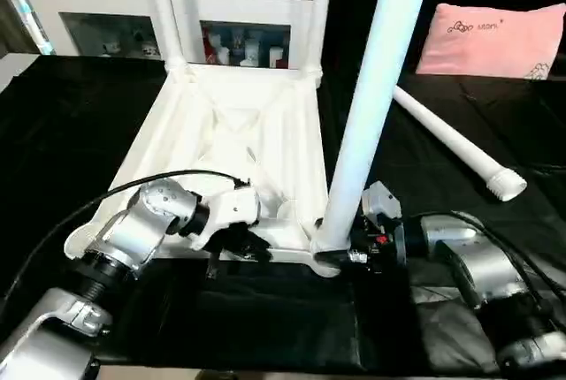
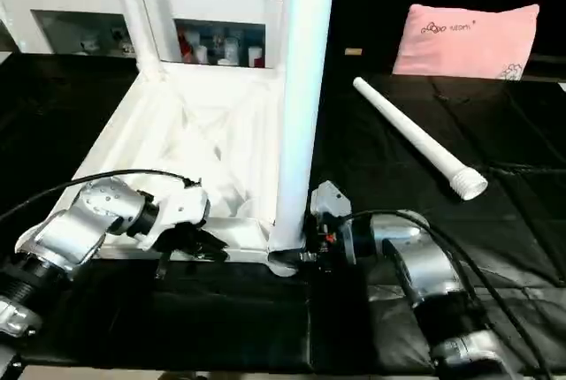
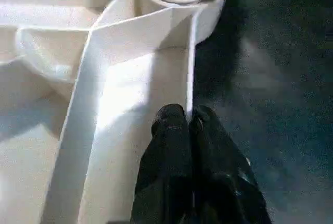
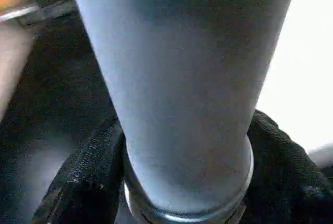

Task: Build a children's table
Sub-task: Rotate leg to tighten

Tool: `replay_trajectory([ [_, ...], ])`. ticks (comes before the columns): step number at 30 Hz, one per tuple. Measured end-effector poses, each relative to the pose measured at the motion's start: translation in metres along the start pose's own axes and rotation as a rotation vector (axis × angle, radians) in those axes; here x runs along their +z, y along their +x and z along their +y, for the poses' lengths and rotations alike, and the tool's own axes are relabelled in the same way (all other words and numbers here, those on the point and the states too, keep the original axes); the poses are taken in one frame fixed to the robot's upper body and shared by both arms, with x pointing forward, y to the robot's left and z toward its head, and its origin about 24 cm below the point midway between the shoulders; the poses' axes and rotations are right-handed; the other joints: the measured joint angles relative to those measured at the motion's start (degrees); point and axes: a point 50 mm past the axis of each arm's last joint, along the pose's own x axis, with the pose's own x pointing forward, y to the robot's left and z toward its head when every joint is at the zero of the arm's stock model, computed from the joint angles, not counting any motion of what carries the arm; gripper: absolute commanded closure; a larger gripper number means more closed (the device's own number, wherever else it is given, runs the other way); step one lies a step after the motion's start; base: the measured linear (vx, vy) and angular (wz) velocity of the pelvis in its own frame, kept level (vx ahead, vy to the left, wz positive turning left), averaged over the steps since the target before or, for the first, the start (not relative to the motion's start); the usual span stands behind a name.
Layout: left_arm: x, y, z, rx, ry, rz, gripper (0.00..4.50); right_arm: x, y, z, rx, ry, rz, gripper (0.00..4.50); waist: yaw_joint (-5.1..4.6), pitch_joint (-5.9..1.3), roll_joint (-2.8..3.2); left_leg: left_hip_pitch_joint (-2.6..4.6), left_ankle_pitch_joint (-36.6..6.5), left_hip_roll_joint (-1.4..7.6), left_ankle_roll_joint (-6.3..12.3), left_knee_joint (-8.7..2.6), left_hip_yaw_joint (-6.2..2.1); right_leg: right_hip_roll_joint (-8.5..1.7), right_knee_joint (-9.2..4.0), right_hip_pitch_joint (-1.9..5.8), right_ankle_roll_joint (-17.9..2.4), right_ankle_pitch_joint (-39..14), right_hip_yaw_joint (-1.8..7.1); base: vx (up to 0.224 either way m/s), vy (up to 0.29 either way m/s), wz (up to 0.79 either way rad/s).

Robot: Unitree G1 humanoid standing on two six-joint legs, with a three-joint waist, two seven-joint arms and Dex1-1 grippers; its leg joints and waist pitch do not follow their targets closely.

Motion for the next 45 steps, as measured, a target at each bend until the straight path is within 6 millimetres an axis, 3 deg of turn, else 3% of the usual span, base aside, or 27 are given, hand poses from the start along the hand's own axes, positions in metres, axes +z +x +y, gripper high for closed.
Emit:
replay_trajectory([
  [2, 0.001, 0.005, 0.004, 0.076, -0.058, -0.014, 4.5, -0.001, 0.006, -0.006, -0.129, 0.042, -0.029, 1.75, -0.77, -0.07, -0.11, 0.06, 0.0, -0.02, -0.01, -0.03, -0.03, 0.0, -0.05, 0.02, 0.3, -0.1, 0.0, 0.0, 0.0, 0.0],
  [5, 0.005, 0.016, 0.008, 0.173, -0.158, -0.038, 4.5, 0.003, 0.018, -0.016, -0.327, 0.109, -0.056, 1.75, -2.67, -0.11, -0.17, 0.14, 0.0, -0.07, -0.01, -0.05, -0.18, 0.0, -0.19, -0.01, 0.3, -0.1, 0.03, 0.0, 0.0, 0.0],
  [9, 0.014, 0.032, 0.016, 0.314, -0.293, -0.077, 4.5, 0.012, 0.041, -0.029, -0.594, 0.201, -0.087, 1.75, -4.18, -0.09, -0.13, 0.21, 0.0, -0.11, -0.01, -0.16, -0.32, 0.01, -0.62, -0.06, 0.3, -0.1, -0.11, 0.0, 0.0, 0.0],
  [13, 0.02, 0.04, 0.017, 0.37, -0.334, -0.086, 4.5, 0.018, 0.05, -0.034, -0.702, 0.217, -0.081, 1.75, -4.67, -0.09, -0.13, 0.06, 0.0, -0.34, 0.0, -0.29, -0.39, -0.01, -0.93, -0.09, 0.3, 0.0, 0.05, 0.0, 0.0, 0.0],
  [15, 0.021, 0.04, 0.017, 0.373, -0.335, -0.088, 4.5, 0.019, 0.051, -0.035, -0.716, 0.214, -0.088, 1.75, -4.66, -0.09, -0.12, 0.02, 0.0, -0.39, 0.01, -0.29, -0.4, -0.01, -0.93, -0.1, 0.2, 0.1, 0.09, 0.0, 0.0, 0.0],
  [18, 0.023, 0.039, 0.018, 0.375, -0.328, -0.091, 4.5, 0.021, 0.05, -0.035, -0.72, 0.201, -0.097, 1.05, -4.6, -0.1, -0.11, -0.03, 0.0, -0.42, 0.01, -0.33, -0.27, -0.01, -0.9, -0.13, 0.2, 0.6, 0.15, 0.0, 0.0, 0.0],
  [24, 0.02, 0.027, 0.022, 0.386, -0.284, -0.078, 4.5, 0.021, 0.05, -0.03, -0.666, 0.151, -0.125, 0.57, -4.65, -0.07, -0.07, -0.24, 0.0, -0.39, -0.07, -0.81, -0.23, 0.16, -0.88, -0.59, 0.1, 0.8, 0.11, 0.0, 0.0, 0.0],
  [26, 0.02, 0.023, 0.022, 0.373, -0.258, -0.078, 4.5, 0.019, 0.043, -0.029, -0.627, 0.114, -0.116, 0.52, -4.45, -0.03, -0.01, -0.41, 0.1, -0.39, -0.07, -0.81, -0.21, 0.15, -0.88, -0.82, 0.1, 0.8, 0.12, 0.0, 0.0, 0.0],
  [28, 0.02, 0.02, 0.022, 0.355, -0.226, -0.078, 4.5, 0.017, 0.032, -0.029, -0.58, 0.08, -0.1, 0.19, -4.3, -0.03, -0.03, -0.59, 0.1, -0.4, 0.02, -0.7, -0.19, 0.15, -0.88, -1.12, 0.1, 0.8, 0.13, 0.0, 0.0, 0.0],
  [34, 0.01, 0.001, 0.022, 0.274, -0.136, -0.039, 4.5, 0.012, 0.0, -0.024, -0.362, -0.02, -0.032, 0.03, -4.02, 0.06, -0.03, -0.87, 0.2, -0.32, 0.21, -0.51, -0.17, 0.1, -0.88, -1.25, 0.1, 0.8, 0.13, 0.0, 0.0, 0.0],
  [42, -0.001, -0.019, 0.01, 0.049, -0.013, 0.007, 4.5, 0.022, -0.026, -0.021, -0.159, -0.115, -0.002, 0.03, -1.15, 0.08, -0.07, -1.05, 0.1, -0.17, 0.25, -0.16, -0.04, 0.05, -0.75, -1.26, 0.1, 0.8, 0.09, 0.0, 0.0, 0.0],
  [45, -0.003, -0.022, 0.007, 0.001, 0.033, 0.028, 4.5, 0.021, -0.028, -0.018, -0.08, -0.13, 0.017, 0.03, -0.87, 0.08, -0.08, -1.08, 0.1, -0.18, 0.27, 0.05, 0.03, -0.02, -0.67, -1.21, 0.1, 0.8, 0.11, 0.0, 0.0, 0.0],
])
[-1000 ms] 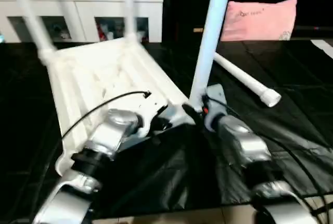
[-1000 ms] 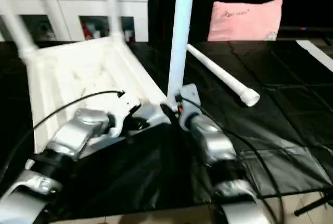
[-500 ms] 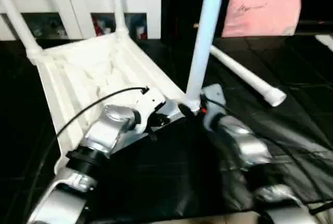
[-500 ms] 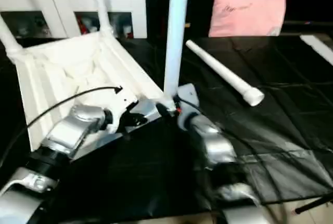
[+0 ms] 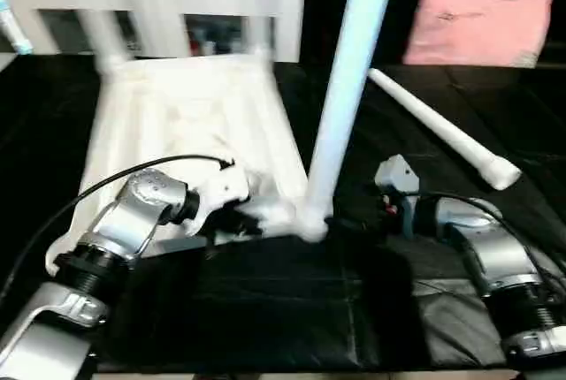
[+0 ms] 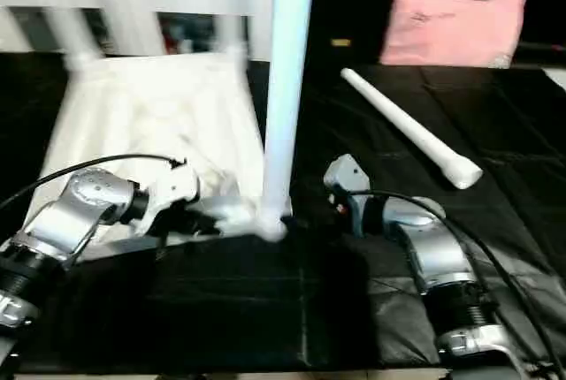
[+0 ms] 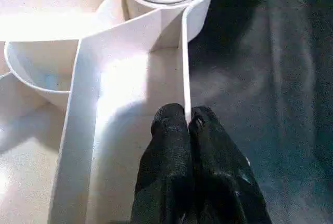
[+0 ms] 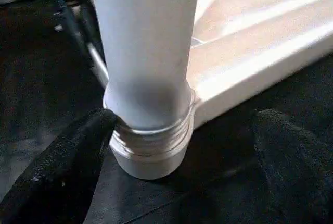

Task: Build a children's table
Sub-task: Rotate leg to tighten

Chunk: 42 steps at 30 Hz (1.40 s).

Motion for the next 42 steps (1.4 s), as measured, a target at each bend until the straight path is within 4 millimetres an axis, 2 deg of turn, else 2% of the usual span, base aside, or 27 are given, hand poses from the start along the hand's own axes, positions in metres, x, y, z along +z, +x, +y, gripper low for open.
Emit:
replay_trajectory([
  [9, 0.003, 0.005, -0.007, -0.11, 0.069, 0.008, 4.5, 0.001, 0.007, 0.01, 0.214, -0.037, 0.013, 0.03, 0.42, 0.0, -0.03, 0.02, 0.0, 0.12, -0.02, 0.15, 0.0, 0.0, 0.32, 0.04, 0.0, 0.0, -0.03, 0.0, 0.0, 0.0],
  [11, 0.004, 0.006, -0.008, -0.126, 0.079, 0.008, 4.5, 0.002, 0.01, 0.009, 0.242, -0.03, 0.01, 0.39, 0.45, 0.01, -0.04, 0.01, 0.0, 0.13, -0.01, 0.22, 0.01, 0.0, 0.39, 0.01, 0.0, 0.0, -0.03, 0.0, 0.0, 0.0],
  [13, 0.004, 0.007, -0.008, -0.131, 0.087, 0.009, 4.5, 0.004, 0.013, 0.01, 0.272, -0.029, 0.005, 0.42, 0.53, 0.01, -0.11, 0.02, 0.0, 0.15, -0.01, 0.26, 0.01, 0.0, 0.45, 0.01, 0.0, 0.0, -0.03, 0.0, 0.0, 0.0],
  [14, 0.005, 0.007, -0.008, -0.133, 0.089, 0.01, 4.5, 0.003, 0.014, 0.011, 0.282, -0.028, 0.005, 0.68, 0.54, 0.01, -0.11, 0.02, 0.0, 0.15, -0.01, 0.28, 0.01, 0.0, 0.47, 0.01, 0.0, 0.0, -0.03, 0.0, 0.0, 0.0],
  [17, 0.006, 0.008, -0.008, -0.139, 0.098, 0.012, 4.5, 0.002, 0.015, 0.01, 0.317, -0.016, 0.023, 0.79, 0.57, 0.06, -0.24, 0.02, 0.0, 0.16, -0.01, 0.33, 0.01, 0.0, 0.5, 0.01, 0.0, 0.0, -0.03, 0.0, 0.0, 0.0],
  [24, 0.006, 0.009, -0.009, -0.145, 0.11, 0.009, 4.5, 0.0, 0.014, 0.01, 0.367, -0.012, 0.041, 1.49, 1.09, 0.0, -0.55, 0.01, 0.0, 0.21, -0.01, 0.34, 0.05, 0.01, 0.5, -0.02, 0.0, 0.0, -0.03, 0.0, 0.0, 0.0],
  [29, 0.006, 0.009, -0.009, -0.145, 0.111, 0.009, 4.5, 0.0, 0.014, 0.01, 0.378, -0.014, 0.041, 1.78, 1.15, -0.01, -0.77, 0.02, 0.0, 0.23, -0.01, 0.36, 0.06, 0.01, 0.55, -0.02, 0.0, 0.0, -0.03, 0.0, 0.0, 0.0],
  [37, 0.006, 0.01, -0.008, -0.135, 0.095, 0.004, 4.5, -0.002, 0.014, 0.01, 0.365, -0.005, 0.034, 1.85, 1.19, -0.09, -1.08, 0.04, 0.0, 0.23, -0.02, 0.37, 0.06, 0.01, 0.57, -0.02, 0.0, 0.0, -0.03, 0.0, 0.0, 0.0],
  [40, 0.006, 0.013, -0.005, -0.08, 0.027, -0.021, 4.5, -0.006, 0.018, 0.009, 0.281, 0.042, 0.003, 1.85, 1.11, -0.1, -1.12, 0.1, 0.0, 0.23, -0.04, 0.43, 0.06, 0.01, 0.7, 0.01, 0.0, 0.0, -0.01, 0.0, 0.0, 0.0],
  [42, 0.004, 0.016, 0.0, 0.021, -0.06, -0.045, 4.5, -0.01, 0.025, 0.005, 0.124, 0.099, -0.034, 1.85, 0.62, -0.12, -1.23, 0.24, 0.1, 0.24, -0.13, 0.44, 0.06, 0.01, 0.79, 0.02, -0.1, 0.1, 0.0, 0.0, 0.0, 0.0],
])
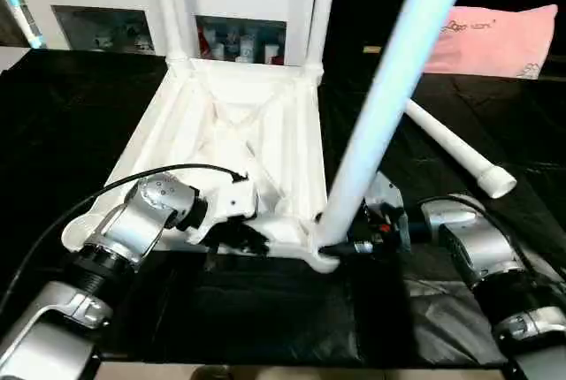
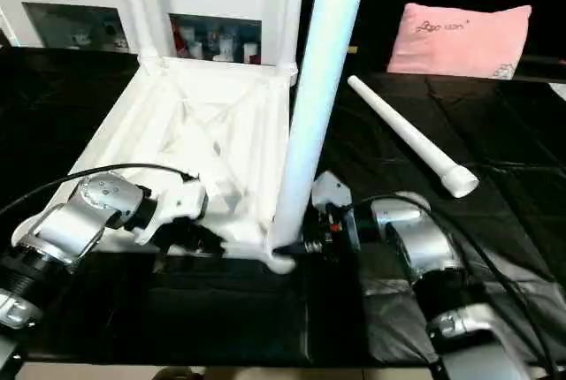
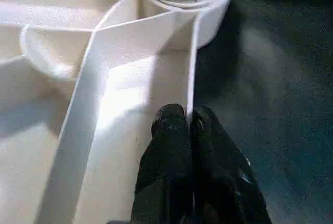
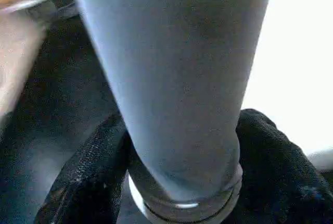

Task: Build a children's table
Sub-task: Rotate leg to tighten

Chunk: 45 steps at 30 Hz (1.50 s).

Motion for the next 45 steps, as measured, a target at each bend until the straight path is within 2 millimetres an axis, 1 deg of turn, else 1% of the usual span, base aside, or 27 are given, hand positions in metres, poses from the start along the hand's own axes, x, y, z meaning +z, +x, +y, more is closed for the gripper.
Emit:
replay_trajectory([
  [2, 0.0, 0.003, 0.002, 0.05, -0.045, -0.011, 4.5, -0.002, 0.005, -0.004, -0.107, 0.03, -0.034, 1.86, -1.22, 0.02, -0.04, 0.09, 0.0, -0.01, -0.03, 0.0, -0.06, 0.0, -0.01, 0.01, 0.2, -0.1, 0.0, -0.034, -0.005, -0.06],
  [3, 0.001, 0.008, 0.003, 0.086, -0.087, -0.027, 4.5, -0.003, 0.008, -0.007, -0.195, 0.066, -0.061, 1.86, -1.83, 0.02, -0.04, 0.06, 0.0, 0.0, -0.05, -0.03, -0.11, 0.0, -0.03, 0.08, 0.2, -0.1, 0.01, 0.0, 0.0, 0.0],
  [4, 0.003, 0.012, 0.004, 0.121, -0.118, -0.04, 4.5, -0.004, 0.012, -0.01, -0.268, 0.098, -0.085, 1.86, -2.33, 0.02, -0.05, 0.09, 0.0, 0.01, -0.05, -0.03, -0.12, 0.01, -0.03, 0.07, 0.3, -0.1, 0.0, 0.0, 0.0, 0.0],
  [5, 0.004, 0.015, 0.005, 0.14, -0.136, -0.049, 4.5, -0.004, 0.015, -0.011, -0.312, 0.113, -0.097, 1.86, -2.58, 0.02, -0.05, 0.16, 0.0, 0.02, -0.06, -0.03, -0.13, 0.01, -0.03, 0.05, 0.3, -0.1, 0.0, 0.0, 0.0, 0.0],
  [6, 0.006, 0.02, 0.006, 0.177, -0.173, -0.062, 4.5, -0.004, 0.019, -0.013, -0.388, 0.15, -0.119, 1.86, -2.75, 0.02, -0.02, 0.23, 0.0, 0.01, -0.07, -0.09, -0.14, 0.02, -0.03, 0.07, 0.3, -0.1, 0.0, 0.0, 0.0, 0.0],
  [9, 0.01, 0.027, 0.009, 0.276, -0.236, -0.072, 4.5, 0.001, 0.036, -0.018, -0.543, 0.214, -0.149, 1.86, -3.29, 0.02, 0.02, 0.39, 0.1, 0.01, -0.12, -0.22, -0.16, 0.06, -0.03, 0.06, 0.3, -0.1, -0.04, 0.0, 0.0, 0.0],
  [12, 0.015, 0.033, 0.012, 0.351, -0.288, -0.081, 4.5, 0.009, 0.048, -0.023, -0.656, 0.238, -0.147, 1.86, -3.87, 0.0, 0.05, 0.55, 0.1, 0.0, -0.14, -0.29, -0.16, 0.06, -0.06, 0.06, 0.3, -0.1, -0.04, 0.0, 0.0, 0.0],
  [14, 0.017, 0.037, 0.012, 0.37, -0.301, -0.088, 4.5, 0.011, 0.051, -0.024, -0.693, 0.238, -0.145, 1.86, -3.99, -0.01, 0.07, 0.62, 0.1, -0.02, -0.14, -0.3, -0.16, 0.06, -0.1, 0.06, 0.2, -0.1, -0.03, 0.0, 0.0, 0.0],
  [15, 0.018, 0.038, 0.012, 0.377, -0.303, -0.09, 4.5, 0.012, 0.052, -0.025, -0.708, 0.234, -0.144, 1.16, -4.0, -0.01, 0.08, 0.61, 0.1, -0.02, -0.14, -0.3, -0.15, 0.06, -0.11, 0.06, 0.2, 0.0, -0.03, 0.0, 0.0, 0.0],
  [17, 0.019, 0.038, 0.012, 0.379, -0.301, -0.09, 4.5, 0.013, 0.053, -0.025, -0.715, 0.229, -0.145, 1.16, -4.03, -0.02, 0.08, 0.56, 0.1, -0.02, -0.14, -0.31, -0.14, 0.06, -0.13, 0.06, 0.1, 0.0, -0.03, 0.0, 0.0, 0.0],
  [19, 0.02, 0.038, 0.013, 0.378, -0.294, -0.09, 4.5, 0.014, 0.055, -0.024, -0.716, 0.218, -0.149, 1.14, -4.05, -0.01, 0.09, 0.56, 0.1, -0.02, -0.14, -0.35, -0.12, 0.06, -0.18, 0.04, 0.0, 0.1, -0.03, 0.0, 0.0, 0.0],
  [21, 0.02, 0.037, 0.013, 0.373, -0.277, -0.087, 4.5, 0.015, 0.055, -0.024, -0.714, 0.208, -0.147, 0.7, -4.14, 0.02, 0.19, 0.54, 0.1, -0.02, -0.14, -0.41, -0.11, 0.09, -0.29, 0.04, 0.0, 0.1, -0.03, 0.0, 0.0, 0.0],
  [22, 0.02, 0.036, 0.013, 0.369, -0.269, -0.086, 4.5, 0.015, 0.055, -0.024, -0.711, 0.203, -0.147, 0.7, -4.19, 0.03, 0.21, 0.54, 0.1, -0.03, -0.14, -0.44, -0.11, 0.09, -0.32, 0.04, 0.0, 0.1, -0.03, 0.0, 0.0, 0.0],
  [23, 0.02, 0.035, 0.013, 0.362, -0.253, -0.082, 4.5, 0.015, 0.055, -0.022, -0.7, 0.196, -0.152, 0.56, -4.22, 0.08, 0.37, 0.53, 0.1, -0.03, -0.14, -0.45, -0.12, 0.1, -0.35, 0.03, 0.0, 0.1, -0.02, 0.0, 0.0, 0.0],
  [24, 0.02, 0.033, 0.012, 0.349, -0.231, -0.077, 4.5, 0.014, 0.053, -0.02, -0.681, 0.179, -0.155, 0.56, -4.19, 0.14, 0.49, 0.52, 0.1, -0.03, -0.14, -0.51, -0.12, 0.1, -0.39, 0.02, 0.0, 0.1, -0.03, 0.0, 0.0, 0.0],
  [26, 0.018, 0.029, 0.012, 0.339, -0.215, -0.076, 4.5, 0.012, 0.05, -0.018, -0.656, 0.168, -0.153, 0.29, -4.14, 0.21, 0.6, 0.5, 0.1, -0.03, -0.15, -0.61, -0.09, 0.11, -0.42, -0.01, 0.0, 0.1, -0.04, 0.0, 0.0, 0.0],
  [29, 0.015, 0.024, 0.011, 0.309, -0.178, -0.075, 4.5, 0.009, 0.044, -0.014, -0.585, 0.136, -0.143, 0.19, -3.93, 0.29, 0.74, 0.41, 0.1, 0.01, -0.15, -0.69, -0.08, 0.15, -0.55, -0.03, 0.0, 0.1, -0.1, 0.0, 0.0, 0.0],
  [30, 0.014, 0.021, 0.011, 0.294, -0.163, -0.075, 4.5, 0.008, 0.039, -0.014, -0.554, 0.112, -0.134, 0.09, -3.82, 0.4, 0.91, 0.35, 0.1, 0.01, -0.14, -0.66, -0.08, 0.15, -0.6, -0.03, 0.0, 0.1, -0.11, 0.0, 0.0, 0.0],
  [32, 0.009, 0.014, 0.01, 0.259, -0.127, -0.069, 4.5, 0.005, 0.026, -0.013, -0.489, 0.054, -0.103, 0.09, -3.44, 0.49, 1.08, 0.23, 0.1, 0.0, -0.14, -0.66, -0.08, 0.14, -0.73, -0.03, -0.1, 0.1, -0.11, 0.0, 0.0, 0.0],
  [34, 0.005, 0.008, 0.008, 0.215, -0.106, -0.074, 4.5, 0.0, 0.017, -0.011, -0.423, 0.028, -0.068, 0.09, -2.74, 0.52, 1.12, 0.18, 0.0, 0.0, -0.12, -0.66, -0.06, 0.14, -0.79, -0.03, -0.1, 0.1, -0.13, 0.0, 0.0, 0.0],
  [36, 0.003, 0.003, 0.007, 0.18, -0.075, -0.063, 4.5, 0.001, 0.013, -0.01, -0.367, 0.002, -0.049, 0.09, -2.28, 0.58, 1.23, 0.08, 0.0, -0.01, -0.1, -0.64, -0.05, 0.12, -0.8, -0.07, -0.1, 0.1, -0.13, 0.0, 0.0, 0.0],
  [38, 0.002, 0.0, 0.006, 0.155, -0.057, -0.058, 4.5, 0.005, 0.009, -0.009, -0.33, -0.018, -0.05, 0.09, -2.04, 0.6, 1.27, 0.0, 0.0, -0.01, -0.08, -0.59, -0.05, 0.11, -0.8, -0.09, -0.1, 0.1, -0.14, 0.0, 0.0, 0.0],
  [40, 0.0, -0.004, 0.003, 0.101, -0.014, -0.043, 4.5, 0.007, -0.001, -0.008, -0.246, -0.048, -0.032, 0.09, -1.71, 0.6, 1.27, -0.08, 0.0, -0.01, -0.03, -0.52, -0.05, 0.09, -0.81, -0.09, -0.1, 0.1, -0.16, 0.0, 0.0, 0.0],
  [42, -0.004, -0.012, 0.0, 0.041, 0.021, -0.022, 4.5, 0.007, -0.015, -0.008, -0.155, -0.059, 0.007, 0.09, -1.16, 0.6, 1.27, -0.11, 0.0, 0.01, -0.02, -0.47, -0.05, 0.09, -0.8, -0.09, -0.1, 0.1, -0.19, 0.0, 0.0, 0.0],
  [43, -0.004, -0.013, -0.001, 0.02, 0.031, -0.016, 4.5, 0.007, -0.017, -0.007, -0.12, -0.061, 0.019, 0.09, -1.01, 0.6, 1.27, -0.1, 0.0, 0.04, -0.02, -0.46, -0.05, 0.09, -0.76, -0.08, -0.1, 0.1, -0.22, 0.0, 0.0, 0.0],
  [45, -0.006, -0.016, -0.003, -0.018, 0.052, -0.001, 4.5, 0.007, -0.016, -0.004, -0.056, -0.057, 0.032, 0.09, -0.83, 0.59, 1.28, -0.1, 0.0, 0.07, -0.02, -0.41, -0.04, 0.09, -0.69, -0.08, -0.1, 0.1, -0.23, 0.0, 0.0, 0.0],
])
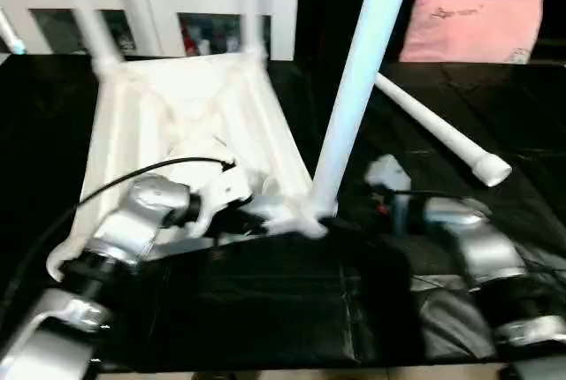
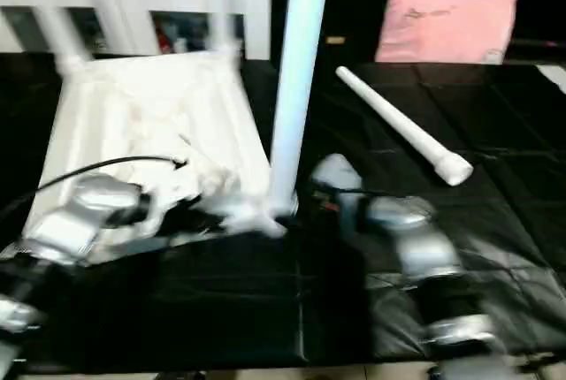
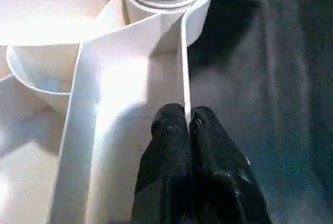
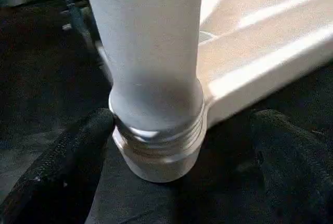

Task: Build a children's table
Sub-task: Rotate leg to tighten

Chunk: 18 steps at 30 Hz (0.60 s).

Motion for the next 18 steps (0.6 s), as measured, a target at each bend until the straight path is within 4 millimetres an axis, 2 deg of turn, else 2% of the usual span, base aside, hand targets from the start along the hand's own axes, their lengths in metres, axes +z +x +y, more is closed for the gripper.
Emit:
replay_trajectory([
  [10, 0.002, 0.004, -0.003, -0.071, 0.06, 0.013, 4.5, 0.006, 0.011, 0.003, 0.134, -0.062, 0.046, 0.09, 0.02, -0.02, -0.03, 0.0, 0.0, 0.02, -0.01, 0.14, 0.02, -0.04, 0.19, 0.01, 0.0, 0.0, 0.01, 0.0, 0.0, 0.0],
  [13, 0.003, 0.004, -0.004, -0.083, 0.066, 0.014, 4.5, 0.006, 0.012, 0.004, 0.154, -0.061, 0.048, 0.45, 0.1, -0.02, -0.03, -0.03, 0.0, 0.02, 0.0, 0.16, 0.02, -0.04, 0.17, 0.01, 0.0, 0.0, 0.01, 0.0, 0.0, 0.0],
  [15, 0.003, 0.004, -0.003, -0.084, 0.073, 0.015, 4.5, 0.006, 0.013, 0.004, 0.171, -0.06, 0.054, 0.47, 0.1, -0.02, -0.03, -0.04, 0.0, 0.02, 0.0, 0.19, 0.02, -0.04, 0.17, 0.01, 0.0, 0.0, 0.01, 0.0, 0.0, 0.0],
  [18, 0.003, 0.004, -0.002, -0.089, 0.077, 0.018, 4.5, 0.007, 0.013, 0.004, 0.181, -0.059, 0.057, 0.86, 0.14, -0.02, -0.03, -0.04, 0.0, 0.02, 0.0, 0.2, 0.03, -0.05, 0.19, 0.01, 0.0, 0.0, 0.01, 0.0, 0.0, 0.0],
])
